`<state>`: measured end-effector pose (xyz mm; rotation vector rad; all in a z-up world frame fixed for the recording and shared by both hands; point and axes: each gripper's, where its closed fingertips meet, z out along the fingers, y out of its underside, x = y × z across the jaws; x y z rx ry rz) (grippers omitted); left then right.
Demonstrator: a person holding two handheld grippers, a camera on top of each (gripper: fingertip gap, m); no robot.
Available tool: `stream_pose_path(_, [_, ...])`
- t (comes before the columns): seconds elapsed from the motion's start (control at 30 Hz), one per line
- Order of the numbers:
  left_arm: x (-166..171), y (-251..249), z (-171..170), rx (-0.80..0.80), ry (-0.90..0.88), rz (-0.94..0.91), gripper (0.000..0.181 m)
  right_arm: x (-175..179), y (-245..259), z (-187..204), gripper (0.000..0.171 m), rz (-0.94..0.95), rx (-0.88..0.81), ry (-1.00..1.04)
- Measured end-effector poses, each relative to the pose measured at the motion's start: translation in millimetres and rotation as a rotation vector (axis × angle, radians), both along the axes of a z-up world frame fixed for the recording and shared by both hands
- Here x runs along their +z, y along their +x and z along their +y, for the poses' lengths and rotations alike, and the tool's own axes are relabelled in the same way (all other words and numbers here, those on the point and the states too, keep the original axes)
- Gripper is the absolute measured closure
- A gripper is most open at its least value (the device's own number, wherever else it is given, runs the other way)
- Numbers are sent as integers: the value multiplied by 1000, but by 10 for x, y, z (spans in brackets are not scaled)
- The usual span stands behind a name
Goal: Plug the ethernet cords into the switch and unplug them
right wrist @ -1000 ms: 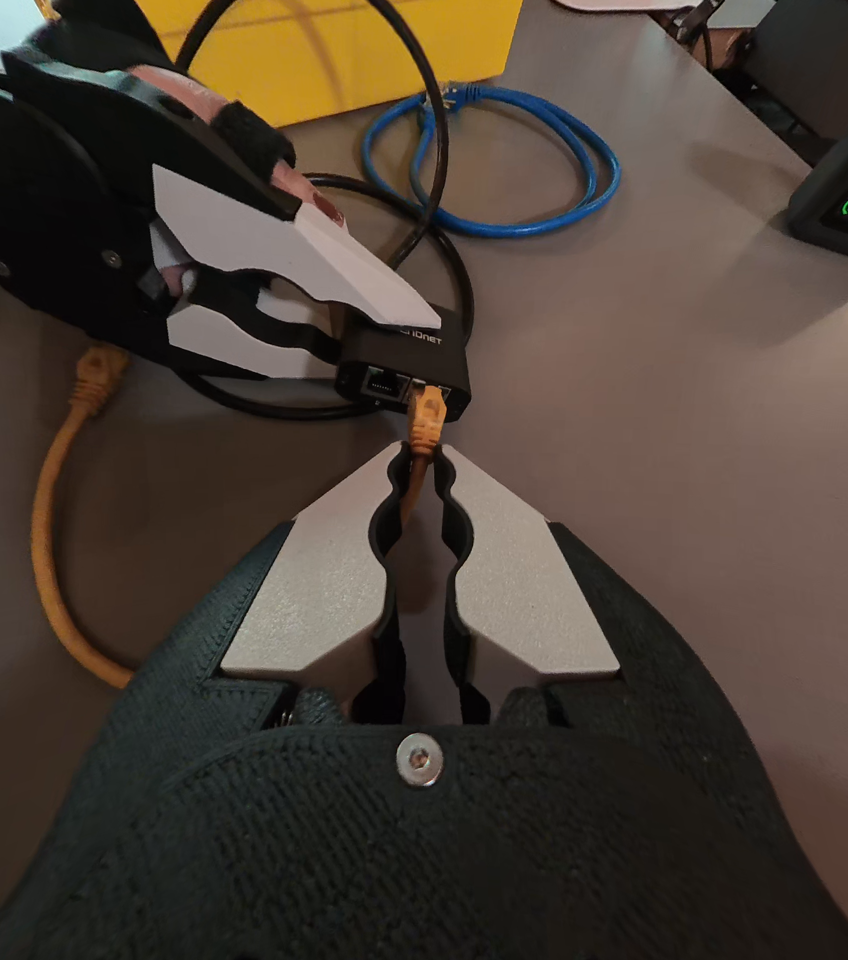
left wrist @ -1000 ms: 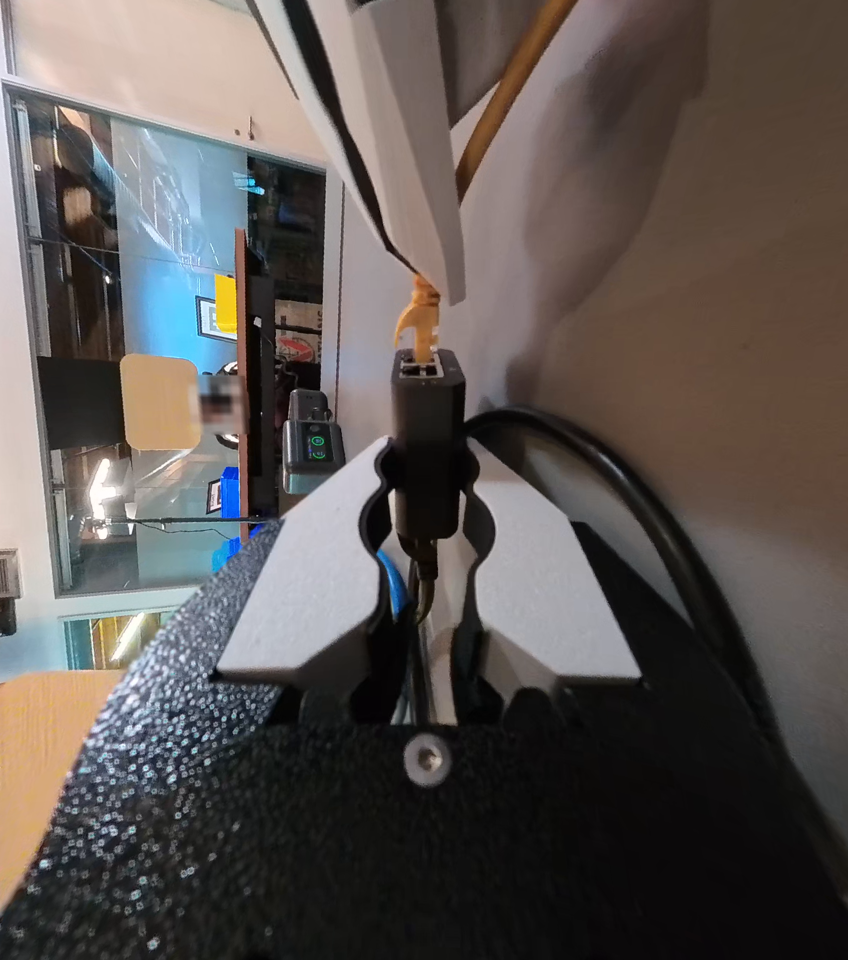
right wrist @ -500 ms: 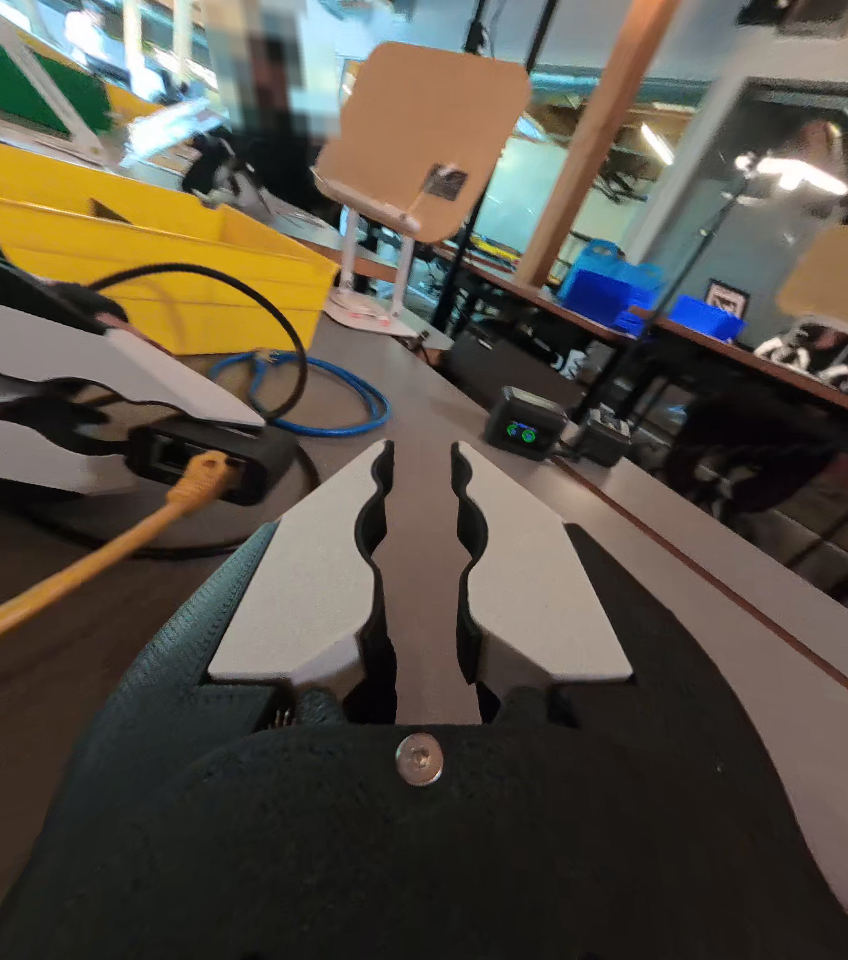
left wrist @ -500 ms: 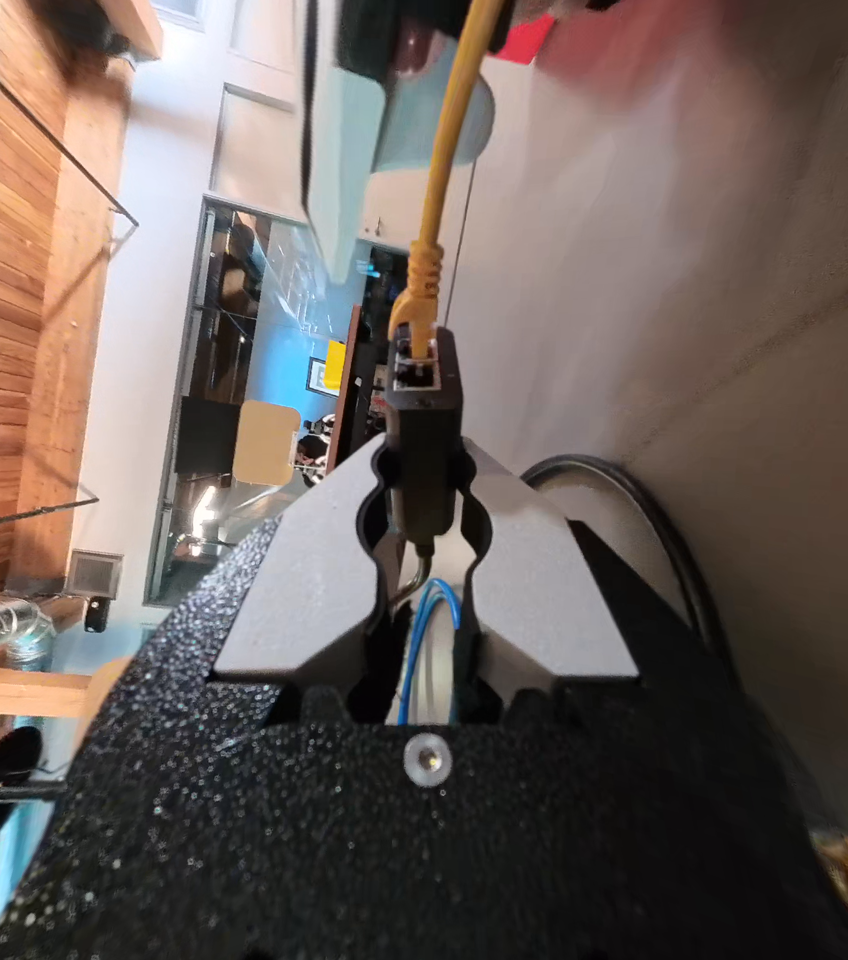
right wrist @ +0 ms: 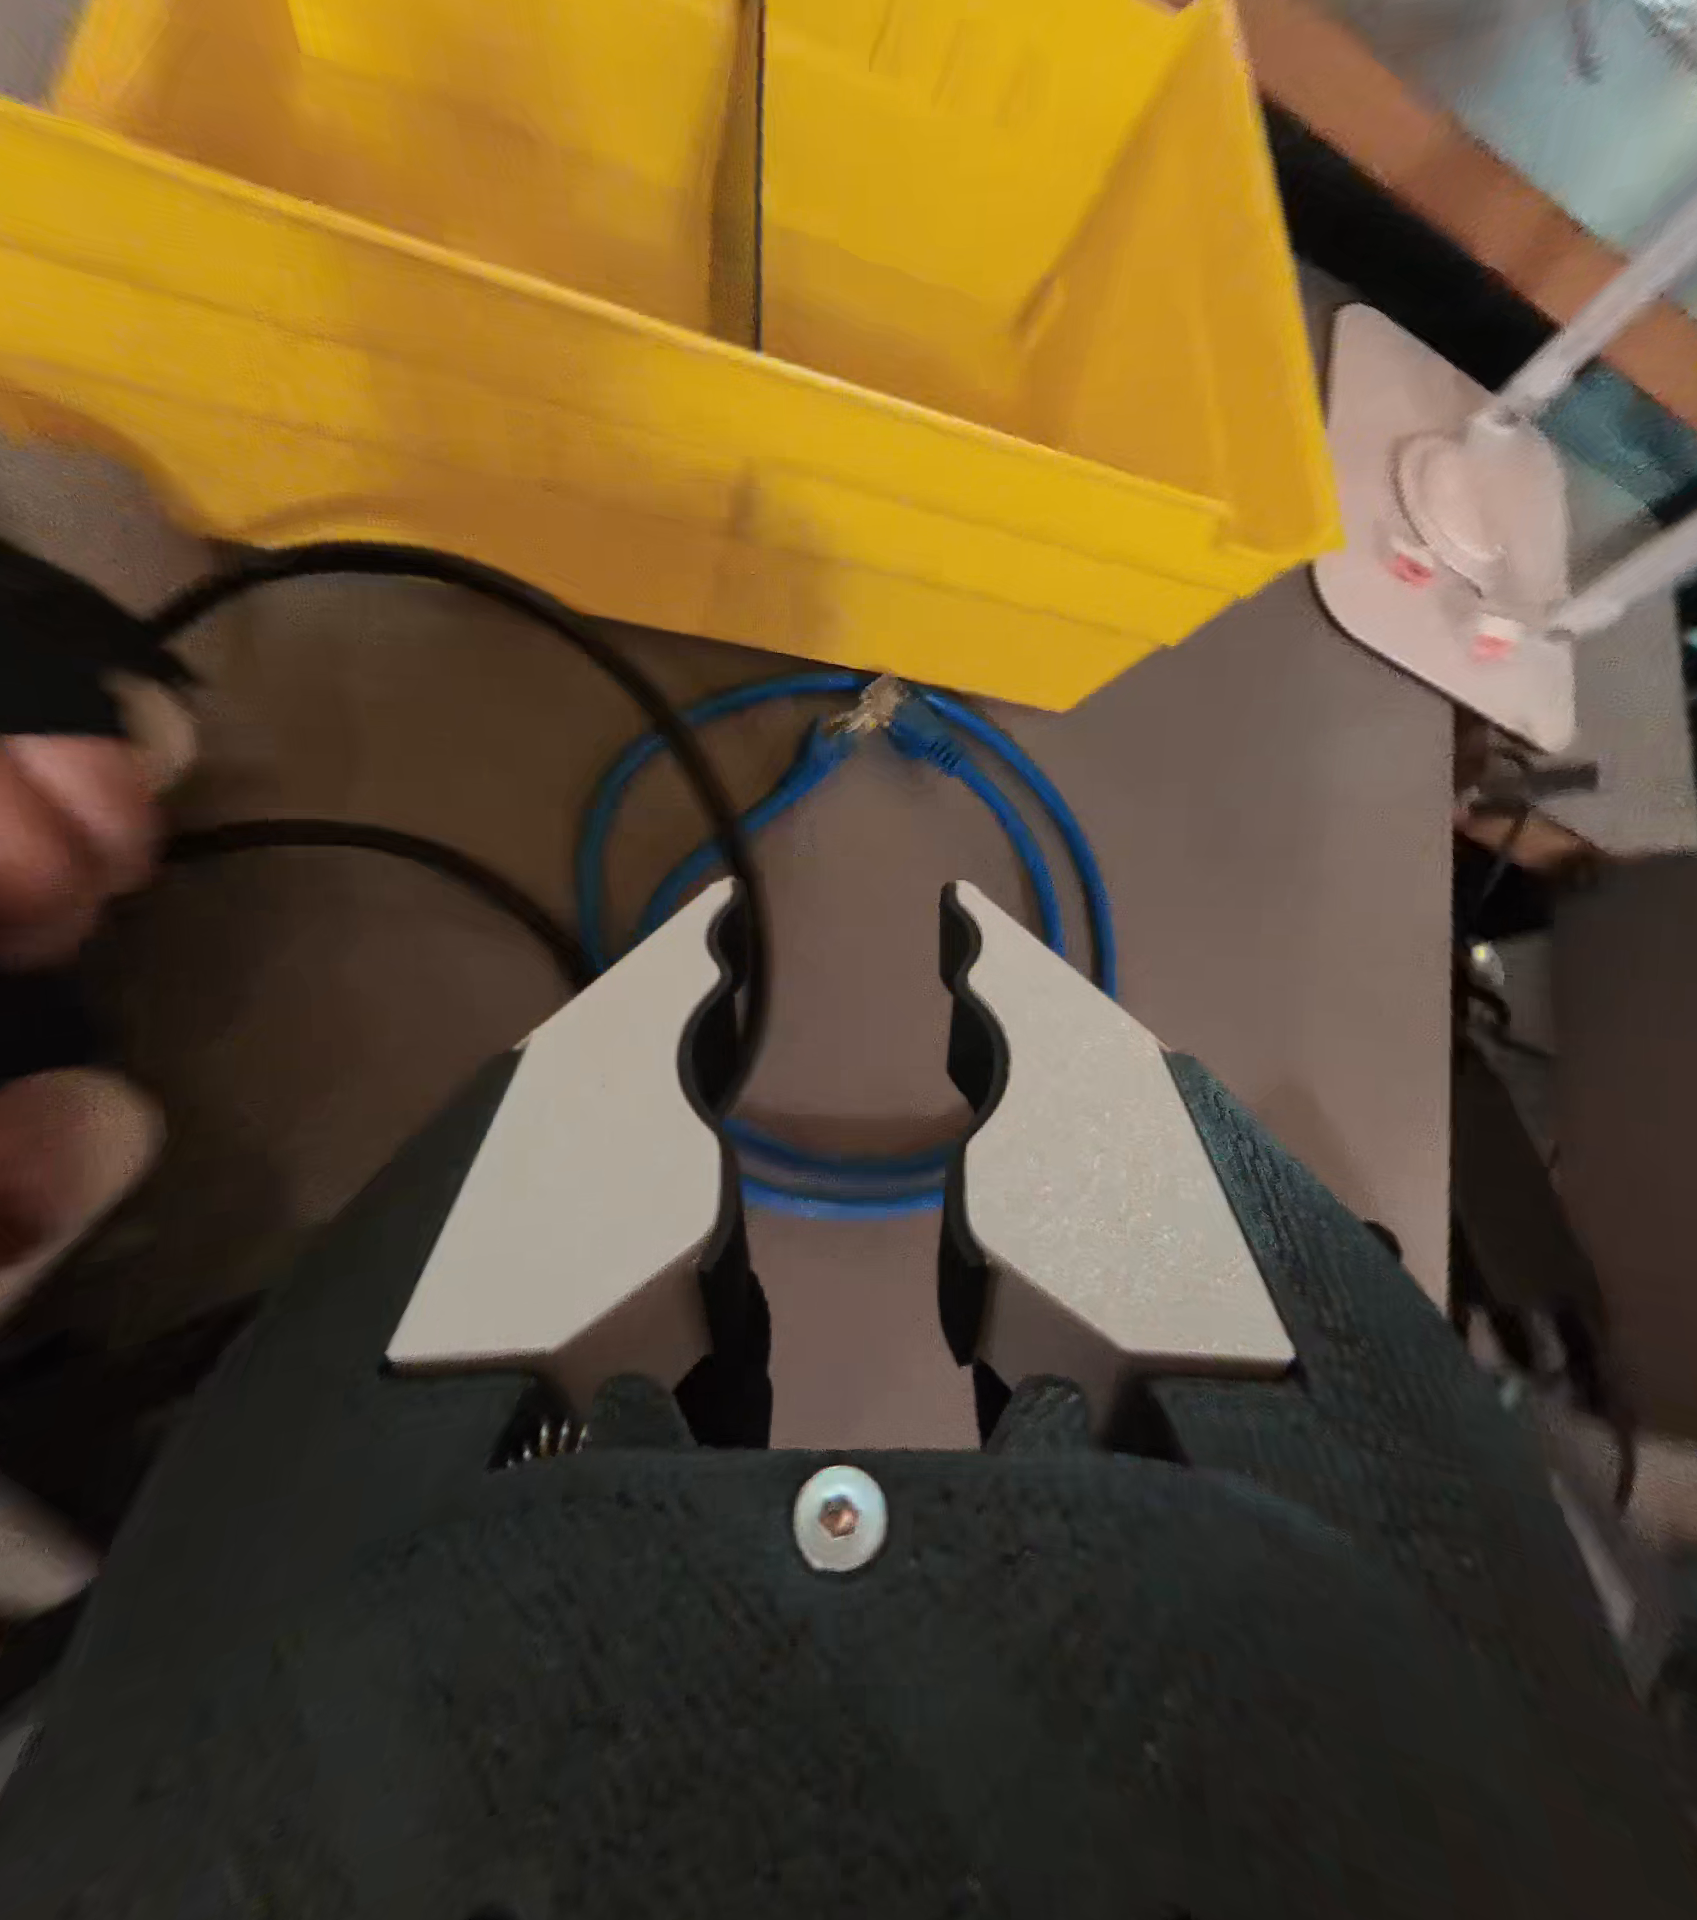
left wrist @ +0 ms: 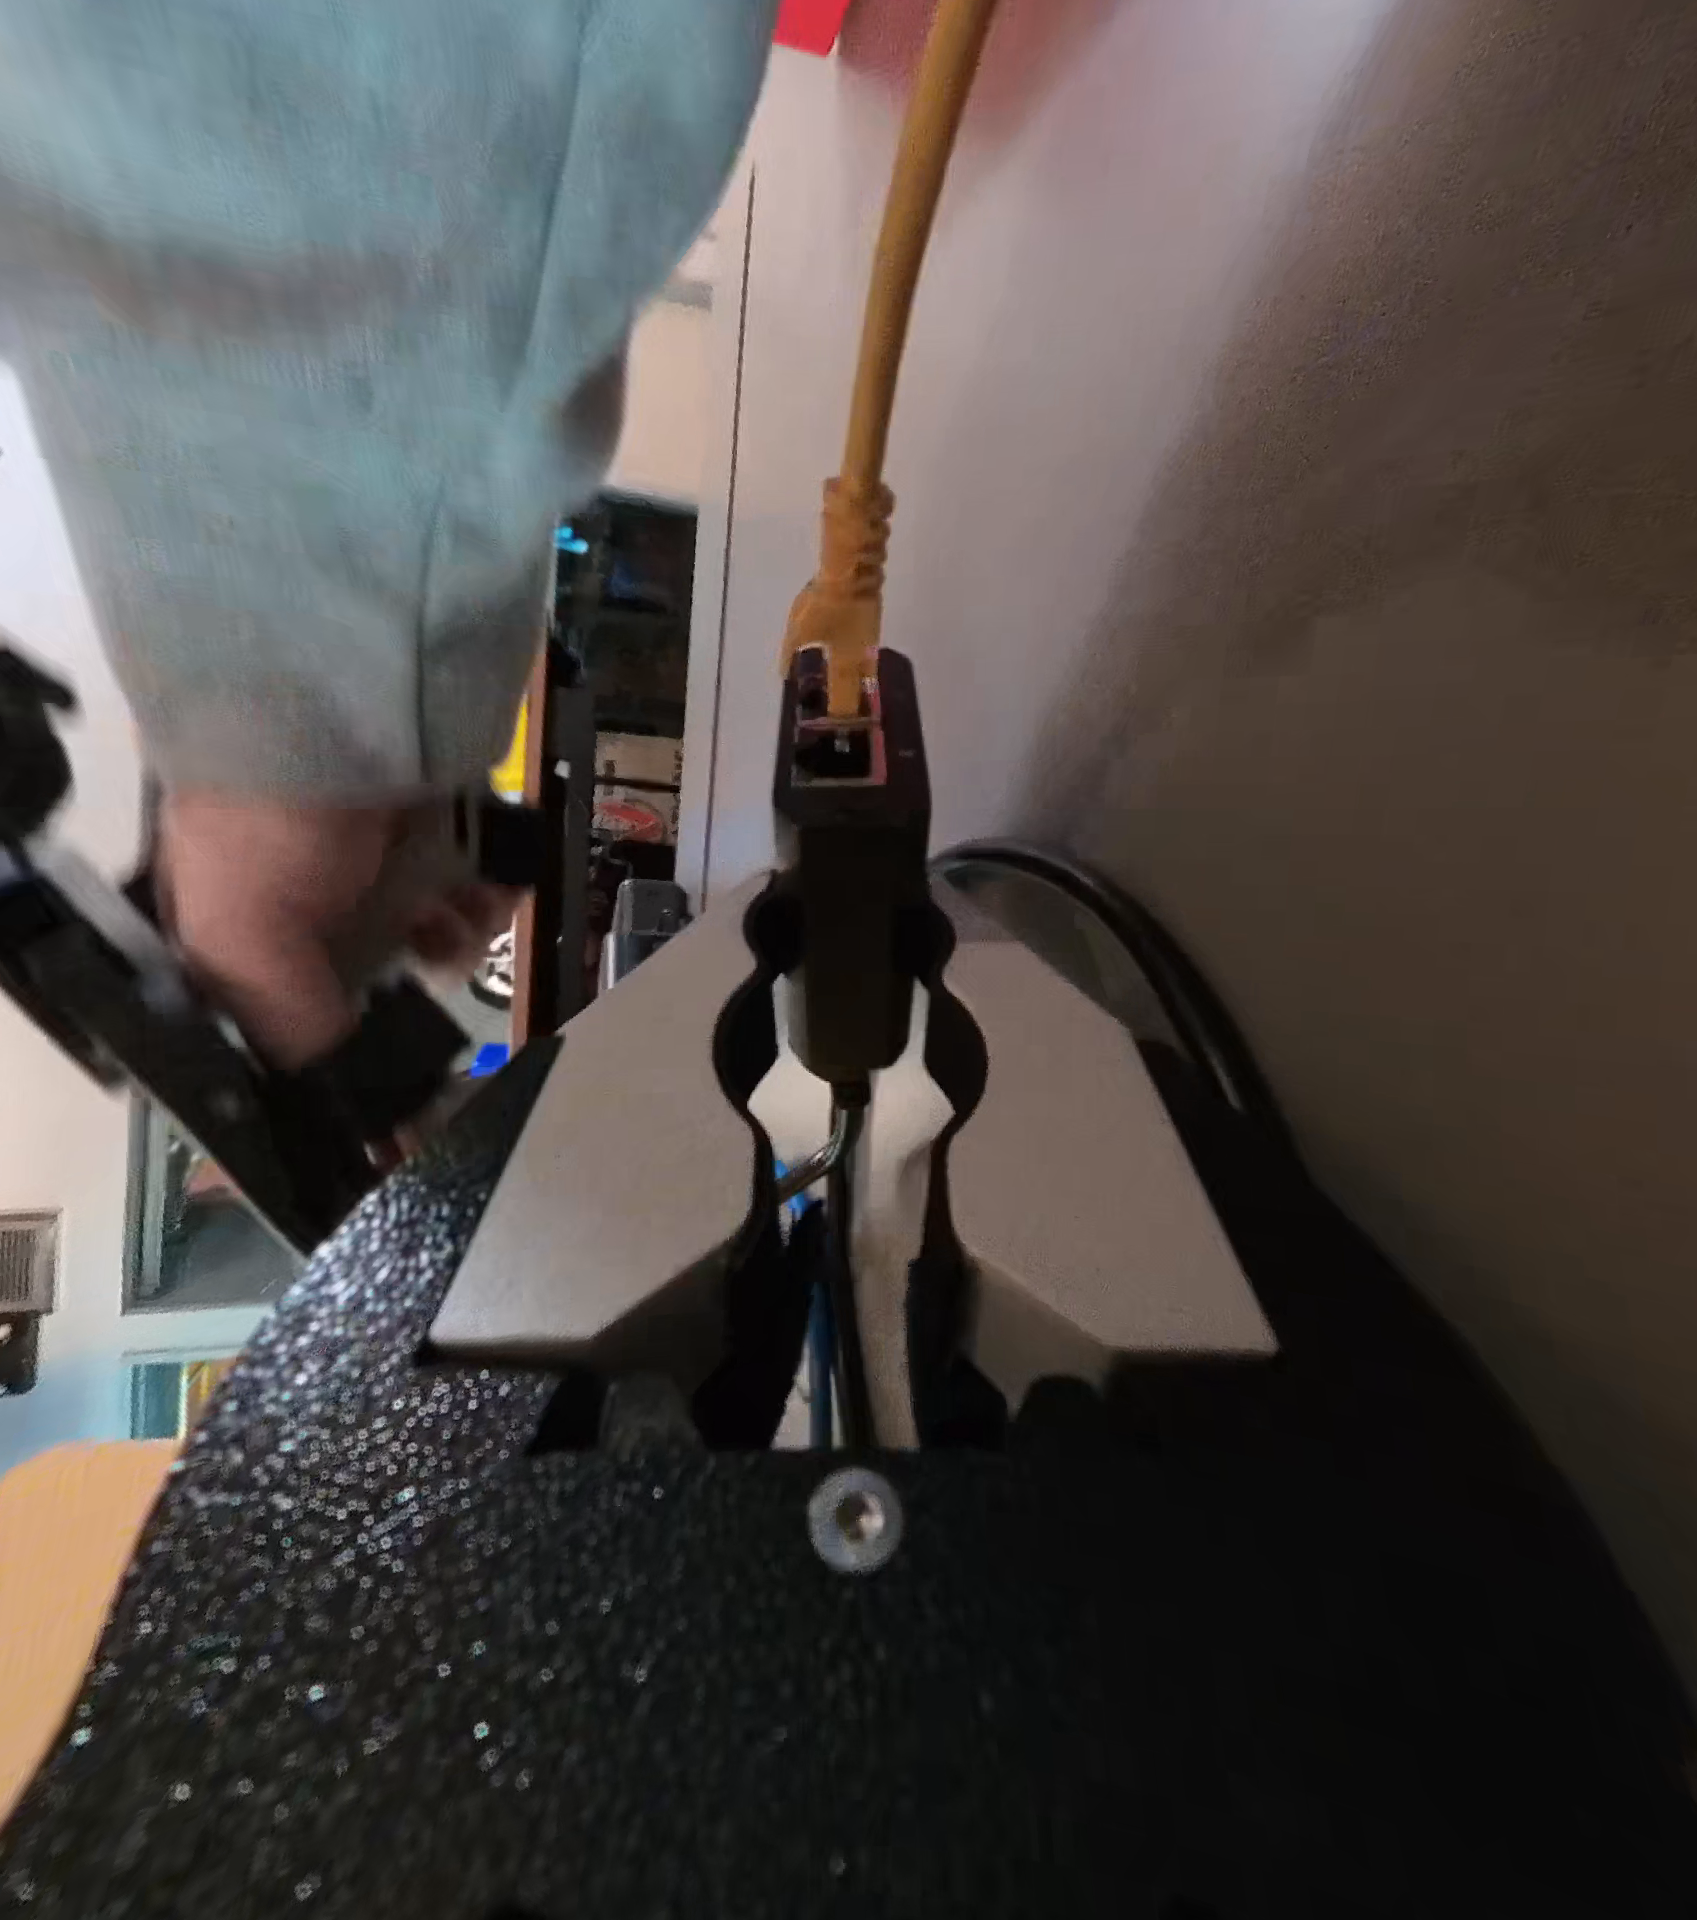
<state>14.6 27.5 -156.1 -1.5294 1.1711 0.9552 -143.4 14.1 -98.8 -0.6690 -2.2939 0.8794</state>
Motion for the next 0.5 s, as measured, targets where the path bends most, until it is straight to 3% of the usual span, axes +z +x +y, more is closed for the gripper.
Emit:
stream_pose_path(0.13, [-31,31,2,-35,-20,-32,160,-229,-588,-146,141,-21,146,68])
stream_pose_path(0.4, [-36,24,27,-33,-19,12,160,-808,-930,-169,136,-398,191,128])
stream_pose_path(0.5, [-52,6,40,-23,-32,5,160,-838,-1014,-139,155,-405,153,132])
